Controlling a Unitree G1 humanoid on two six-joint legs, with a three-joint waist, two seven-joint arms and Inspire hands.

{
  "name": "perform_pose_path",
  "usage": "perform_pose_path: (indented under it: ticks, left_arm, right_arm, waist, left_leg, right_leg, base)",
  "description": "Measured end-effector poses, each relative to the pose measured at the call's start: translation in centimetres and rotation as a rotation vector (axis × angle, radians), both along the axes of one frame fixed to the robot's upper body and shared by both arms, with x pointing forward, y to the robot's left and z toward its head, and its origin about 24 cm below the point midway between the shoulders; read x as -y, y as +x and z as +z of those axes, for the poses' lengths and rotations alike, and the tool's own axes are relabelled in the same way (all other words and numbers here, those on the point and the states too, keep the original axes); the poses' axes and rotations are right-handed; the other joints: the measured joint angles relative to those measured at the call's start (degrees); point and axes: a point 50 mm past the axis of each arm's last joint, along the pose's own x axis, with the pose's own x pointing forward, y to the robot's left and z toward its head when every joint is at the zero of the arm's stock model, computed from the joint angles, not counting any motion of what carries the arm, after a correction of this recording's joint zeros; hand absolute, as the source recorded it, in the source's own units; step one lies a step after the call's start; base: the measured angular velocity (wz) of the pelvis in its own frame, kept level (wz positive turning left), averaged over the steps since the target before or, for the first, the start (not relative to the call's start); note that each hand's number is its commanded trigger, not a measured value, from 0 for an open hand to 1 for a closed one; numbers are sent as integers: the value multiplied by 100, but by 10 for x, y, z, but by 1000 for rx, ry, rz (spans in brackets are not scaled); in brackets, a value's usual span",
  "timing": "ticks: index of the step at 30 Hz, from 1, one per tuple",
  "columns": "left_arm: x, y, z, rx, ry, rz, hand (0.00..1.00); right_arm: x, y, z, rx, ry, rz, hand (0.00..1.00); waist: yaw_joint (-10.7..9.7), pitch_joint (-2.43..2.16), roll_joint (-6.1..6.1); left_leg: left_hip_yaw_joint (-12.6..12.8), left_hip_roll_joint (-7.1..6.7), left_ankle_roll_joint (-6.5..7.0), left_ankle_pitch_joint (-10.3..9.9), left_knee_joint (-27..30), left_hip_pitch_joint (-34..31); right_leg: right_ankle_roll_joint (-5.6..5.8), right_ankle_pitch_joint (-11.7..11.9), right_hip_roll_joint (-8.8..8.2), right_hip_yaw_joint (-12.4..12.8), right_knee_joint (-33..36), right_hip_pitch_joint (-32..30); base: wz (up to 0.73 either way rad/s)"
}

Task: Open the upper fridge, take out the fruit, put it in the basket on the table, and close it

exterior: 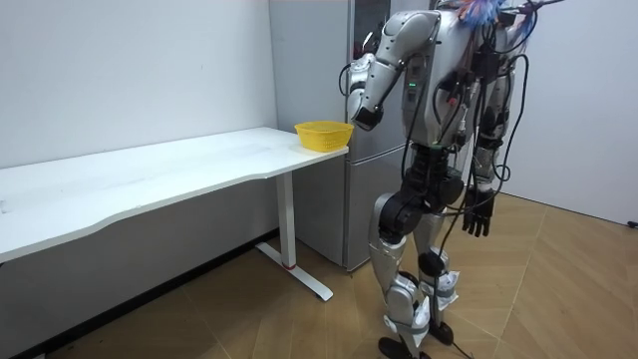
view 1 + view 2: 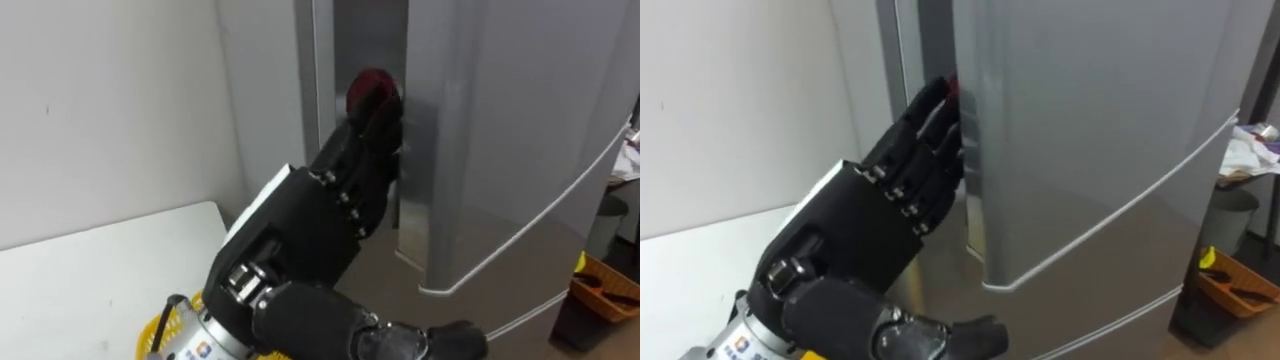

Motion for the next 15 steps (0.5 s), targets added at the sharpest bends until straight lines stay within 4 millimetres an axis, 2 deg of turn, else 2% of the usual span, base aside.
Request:
perform_pose_path:
  ticks: [3, 4, 9, 11, 15]
  left_arm:
    - [9, -1, 2, 15, 15, -96, 0]
    - [13, -2, 3, 28, 26, -130, 0]
    - [41, -9, 11, 98, 87, -309, 0]
    - [53, -10, 12, 106, 118, -396, 0]
    - [57, -11, 8, 97, 150, -449, 0]
  right_arm:
    - [0, -2, 0, 8, 3, -35, 0]
    - [0, -2, 0, 11, 3, -39, 0]
    - [-1, -1, 0, 36, 10, -77, 0]
    - [0, 0, 0, 52, 13, -111, 0]
    - [4, -2, 2, 57, 5, -145, 0]
  waist:
    - [-1, 7, -5]
    - [-15, 37, -42]
    - [-264, 42, -15]
    - [-364, 20, 18]
    - [-520, -11, 86]
  left_leg:
    - [58, 0, 41, -21, 9, 4]
    - [89, -1, 51, -27, 11, 6]
    - [154, -1, 88, -51, 19, 6]
    - [261, 1, 86, -50, -17, 5]
    - [393, 8, 39, -42, -67, 37]
  right_leg:
    - [8, 37, -1, 45, 0, -10]
    - [14, 52, -7, 55, -4, -12]
    - [42, 80, -9, 68, -5, -33]
    - [51, 79, -4, 78, -7, -93]
    - [70, 67, 18, 157, -96, -104]
  base:
    - [-9]
    - [-11]
    - [-11]
    - [-25]
    - [-24]
